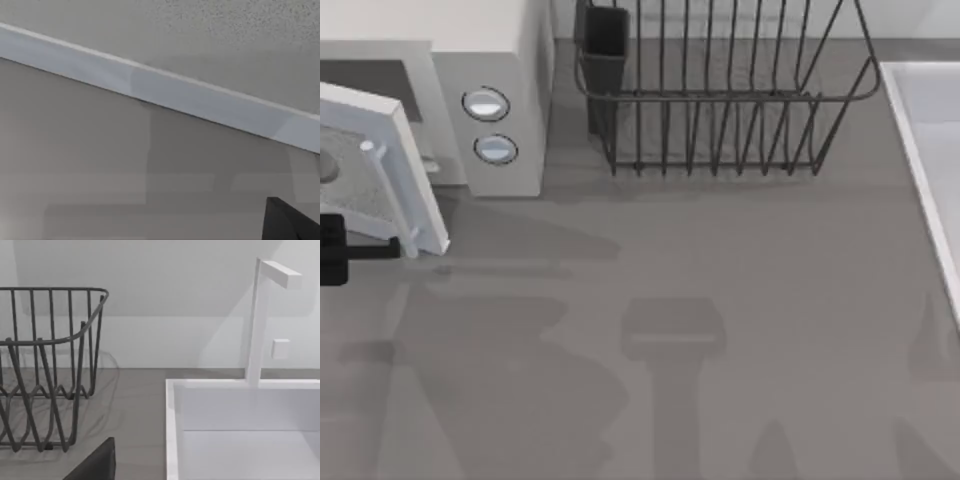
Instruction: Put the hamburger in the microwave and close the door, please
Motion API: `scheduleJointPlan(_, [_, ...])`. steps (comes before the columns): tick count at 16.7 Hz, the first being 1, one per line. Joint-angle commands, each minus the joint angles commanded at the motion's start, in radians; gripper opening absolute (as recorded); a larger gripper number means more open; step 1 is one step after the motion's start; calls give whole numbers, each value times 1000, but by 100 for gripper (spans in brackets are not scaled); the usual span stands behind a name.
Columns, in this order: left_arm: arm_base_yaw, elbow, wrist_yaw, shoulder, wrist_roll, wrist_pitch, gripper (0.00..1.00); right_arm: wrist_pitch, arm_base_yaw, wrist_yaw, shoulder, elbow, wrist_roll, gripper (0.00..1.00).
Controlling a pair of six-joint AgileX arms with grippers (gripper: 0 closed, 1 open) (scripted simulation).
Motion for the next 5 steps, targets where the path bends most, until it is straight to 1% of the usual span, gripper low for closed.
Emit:
scheduleJointPlan(3, [-10, 61, -5, 107, -5, 43, 0, 0, 0, 0, 0, 0, 0, 100])
scheduleJointPlan(5, [-13, 73, -6, 127, -6, 52, 0, 0, 0, 0, 0, 0, 0, 100])
